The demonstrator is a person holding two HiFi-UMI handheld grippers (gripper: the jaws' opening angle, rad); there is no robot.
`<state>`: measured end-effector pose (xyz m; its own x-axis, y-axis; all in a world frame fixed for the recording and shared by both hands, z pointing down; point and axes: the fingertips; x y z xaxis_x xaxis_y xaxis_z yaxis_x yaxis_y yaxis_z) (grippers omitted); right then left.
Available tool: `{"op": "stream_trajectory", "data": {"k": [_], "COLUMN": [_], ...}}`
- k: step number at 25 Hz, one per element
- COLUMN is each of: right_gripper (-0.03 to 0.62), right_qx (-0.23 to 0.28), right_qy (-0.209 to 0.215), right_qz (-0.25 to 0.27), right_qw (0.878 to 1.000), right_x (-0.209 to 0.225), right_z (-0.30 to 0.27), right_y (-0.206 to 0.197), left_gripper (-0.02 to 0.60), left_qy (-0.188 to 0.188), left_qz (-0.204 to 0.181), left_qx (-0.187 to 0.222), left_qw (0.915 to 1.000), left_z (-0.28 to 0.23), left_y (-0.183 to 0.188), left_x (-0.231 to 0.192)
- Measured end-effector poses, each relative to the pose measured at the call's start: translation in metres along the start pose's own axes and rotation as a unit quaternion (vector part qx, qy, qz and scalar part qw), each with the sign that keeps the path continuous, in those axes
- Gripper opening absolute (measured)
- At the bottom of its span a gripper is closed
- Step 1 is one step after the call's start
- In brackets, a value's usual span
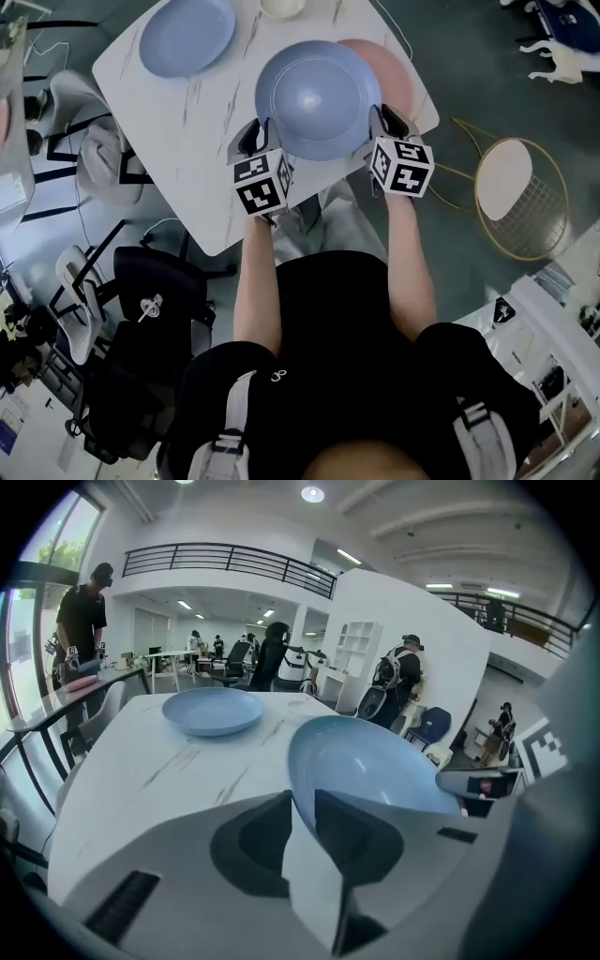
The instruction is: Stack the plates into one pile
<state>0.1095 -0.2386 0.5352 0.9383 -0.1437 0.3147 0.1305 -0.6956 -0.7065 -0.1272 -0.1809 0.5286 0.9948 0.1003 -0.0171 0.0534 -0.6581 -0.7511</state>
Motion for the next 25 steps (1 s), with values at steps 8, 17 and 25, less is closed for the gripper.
{"op": "stream_trajectory", "data": {"k": [8, 17, 25], "right_gripper": [0.084, 0.089, 0.103], "right_qx": [-0.013, -0.024, -0.025], "right_qy": [-0.023, -0.026, -0.021], "right_qz": [0.031, 0.030, 0.007], "right_qw": [0.999, 0.999, 0.999], "right_x": [0.061, 0.095, 0.107], "right_z": [0.001, -0.010, -0.014], "right_y": [0.016, 0.013, 0.015], "left_gripper": [0.094, 0.095, 0.154], "left_qy": [-0.002, 0.017, 0.007], "left_qz": [-0.027, -0.044, -0.024], "left_qx": [-0.009, -0.018, -0.030], "left_qw": [0.9996, 0.9987, 0.9992], "left_z": [-0.035, -0.060, -0.062], "left_y": [0.019, 0.019, 0.015], "left_x": [0.054, 0.079, 0.077]}}
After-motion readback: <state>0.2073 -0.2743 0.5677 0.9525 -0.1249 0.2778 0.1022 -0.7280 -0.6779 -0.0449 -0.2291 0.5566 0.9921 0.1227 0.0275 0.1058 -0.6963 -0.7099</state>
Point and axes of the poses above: the fingertips, and each gripper's own axes: z backward along the fingers, x to its right, y out of its top, and after that the axes turned 14 degrees about -z, right-handed
